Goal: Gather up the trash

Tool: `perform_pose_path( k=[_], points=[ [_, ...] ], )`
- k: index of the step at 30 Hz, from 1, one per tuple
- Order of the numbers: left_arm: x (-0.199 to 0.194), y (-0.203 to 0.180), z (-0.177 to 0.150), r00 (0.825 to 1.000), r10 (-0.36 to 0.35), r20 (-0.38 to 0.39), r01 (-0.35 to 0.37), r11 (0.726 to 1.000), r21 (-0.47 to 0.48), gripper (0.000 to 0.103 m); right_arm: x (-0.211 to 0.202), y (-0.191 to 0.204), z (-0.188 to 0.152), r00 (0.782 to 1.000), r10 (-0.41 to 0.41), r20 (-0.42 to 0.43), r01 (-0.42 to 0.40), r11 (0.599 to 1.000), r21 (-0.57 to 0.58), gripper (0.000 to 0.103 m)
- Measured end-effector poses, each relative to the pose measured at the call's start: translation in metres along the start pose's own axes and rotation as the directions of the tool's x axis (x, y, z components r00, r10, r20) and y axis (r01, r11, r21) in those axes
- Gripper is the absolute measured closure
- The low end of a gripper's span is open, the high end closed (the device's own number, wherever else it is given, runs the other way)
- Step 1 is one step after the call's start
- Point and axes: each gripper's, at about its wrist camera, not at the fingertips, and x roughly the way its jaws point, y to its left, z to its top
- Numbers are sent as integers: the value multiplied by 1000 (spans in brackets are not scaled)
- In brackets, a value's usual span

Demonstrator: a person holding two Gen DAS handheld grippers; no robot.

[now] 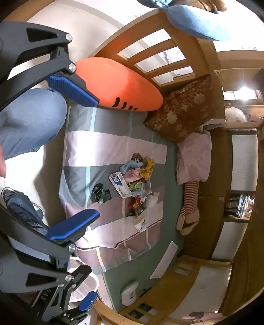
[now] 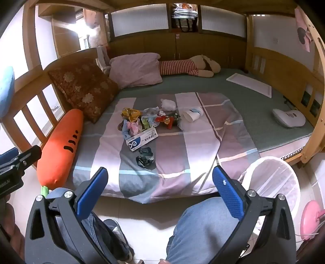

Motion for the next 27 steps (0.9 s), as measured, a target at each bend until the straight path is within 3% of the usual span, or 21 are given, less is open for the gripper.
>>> perform_pose_path(
  k=[27],
  points=[
    [8,1,-4,999,-27,-42,26,999,-18,3,1,1,0,1000,11,2,-11,1000,9,2]
  ],
)
